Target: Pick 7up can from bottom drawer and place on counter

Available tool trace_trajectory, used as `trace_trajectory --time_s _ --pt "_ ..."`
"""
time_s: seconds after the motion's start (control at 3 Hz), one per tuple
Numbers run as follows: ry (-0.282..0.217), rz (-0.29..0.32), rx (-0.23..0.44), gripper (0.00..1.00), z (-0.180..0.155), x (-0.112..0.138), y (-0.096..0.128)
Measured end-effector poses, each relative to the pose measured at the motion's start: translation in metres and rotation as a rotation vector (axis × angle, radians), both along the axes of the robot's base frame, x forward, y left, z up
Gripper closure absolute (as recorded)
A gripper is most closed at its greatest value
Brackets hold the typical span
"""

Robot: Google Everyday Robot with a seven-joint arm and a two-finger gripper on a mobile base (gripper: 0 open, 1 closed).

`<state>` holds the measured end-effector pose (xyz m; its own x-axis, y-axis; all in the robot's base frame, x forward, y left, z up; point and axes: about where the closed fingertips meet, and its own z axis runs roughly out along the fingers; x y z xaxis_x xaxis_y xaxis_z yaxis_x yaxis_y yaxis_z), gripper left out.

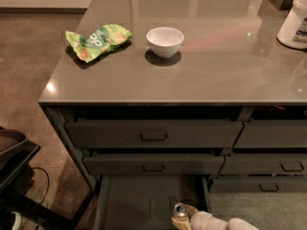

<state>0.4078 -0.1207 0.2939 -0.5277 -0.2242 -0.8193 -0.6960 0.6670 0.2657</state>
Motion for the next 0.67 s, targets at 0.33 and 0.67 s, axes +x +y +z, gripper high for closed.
trace_trajectory --time_s 0.33,0.67 --pt "0.0 -0.014 0.005 1.0 0.025 0.004 -0.031" --pt "-0.023 0.041 -0.022 1.0 0.093 0.016 -0.082"
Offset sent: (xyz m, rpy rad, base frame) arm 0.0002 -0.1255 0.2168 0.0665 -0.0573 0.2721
